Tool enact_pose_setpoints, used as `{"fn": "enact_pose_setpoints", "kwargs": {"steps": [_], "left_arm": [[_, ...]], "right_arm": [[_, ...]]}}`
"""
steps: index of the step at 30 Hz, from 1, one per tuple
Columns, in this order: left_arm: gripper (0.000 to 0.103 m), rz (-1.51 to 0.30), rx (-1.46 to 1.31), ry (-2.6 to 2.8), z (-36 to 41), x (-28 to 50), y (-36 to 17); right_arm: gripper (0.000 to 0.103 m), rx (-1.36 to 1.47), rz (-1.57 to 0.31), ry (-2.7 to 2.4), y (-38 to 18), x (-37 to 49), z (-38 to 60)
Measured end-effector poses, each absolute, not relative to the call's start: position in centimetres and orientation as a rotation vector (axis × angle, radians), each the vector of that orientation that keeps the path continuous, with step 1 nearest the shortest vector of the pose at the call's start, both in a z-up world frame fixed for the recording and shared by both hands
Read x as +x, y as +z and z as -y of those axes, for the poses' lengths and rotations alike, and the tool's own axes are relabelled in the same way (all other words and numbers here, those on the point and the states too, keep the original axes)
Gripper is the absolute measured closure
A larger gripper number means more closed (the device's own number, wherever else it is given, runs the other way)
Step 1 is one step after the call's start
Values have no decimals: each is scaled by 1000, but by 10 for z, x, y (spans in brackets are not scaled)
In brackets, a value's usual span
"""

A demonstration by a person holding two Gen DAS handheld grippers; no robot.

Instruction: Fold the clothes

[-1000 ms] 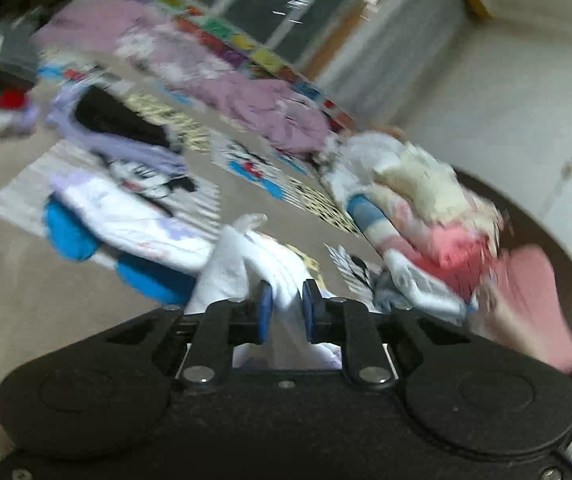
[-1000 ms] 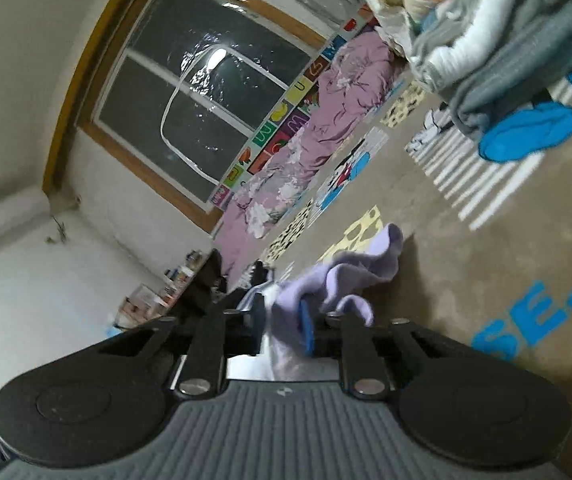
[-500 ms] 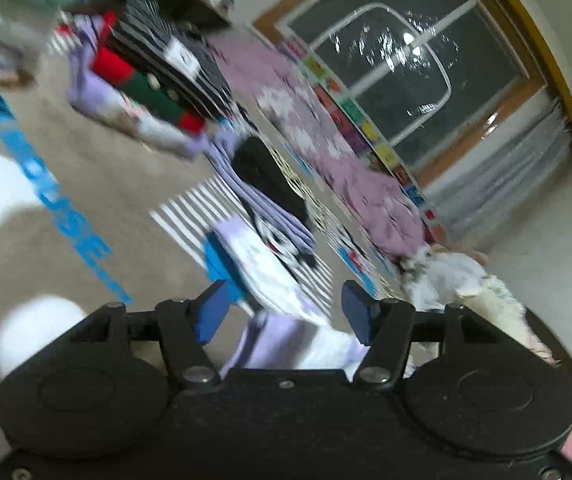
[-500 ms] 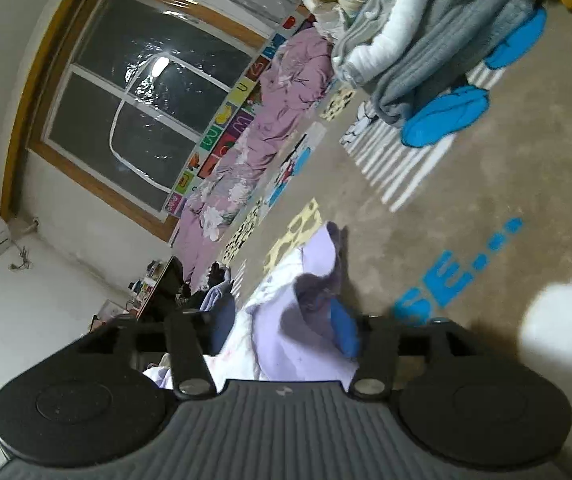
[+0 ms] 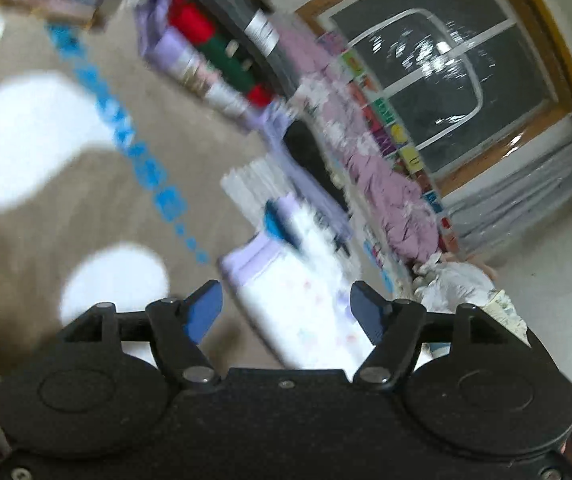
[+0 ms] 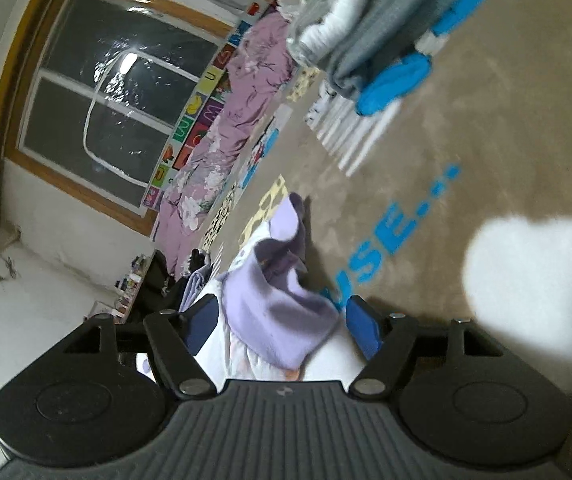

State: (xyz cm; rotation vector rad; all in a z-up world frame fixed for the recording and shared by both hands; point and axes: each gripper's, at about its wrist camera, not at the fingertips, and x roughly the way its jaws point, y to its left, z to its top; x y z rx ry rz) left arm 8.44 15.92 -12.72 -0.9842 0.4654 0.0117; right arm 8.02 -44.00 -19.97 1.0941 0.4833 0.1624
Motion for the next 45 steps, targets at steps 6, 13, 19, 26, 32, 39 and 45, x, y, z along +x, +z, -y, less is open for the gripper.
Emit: {"fn": "enact_pose_setpoints", "kwargs": {"steps": [6,13,19,26,32,39,45], "left_arm": [[33,-497,-1004,38,-147,96,-144],[33,-432,-930,54,-131,114,-146],[50,-401,-888,22,-122,129,-149],[91,-375,-852,-56,-122,126,-139],[94,-300,-843,-72,-127,109,-109],[94,-324,-811,-45,-129,88,-90],[95,-362,-798,-22,-131,76,-92]], "right_arm": [[30,1055,-513,191,-202,86,426],[28,948,-503,193,-200,94,410],[31,955,-467,214,-202,99,407],[79,961,-450,253,-205,102,404],[84,1145,-428,280,-202,86,416],[85,1234,-476,252,-200,68,415],[95,1249,-534,171,-198,56,419]]}}
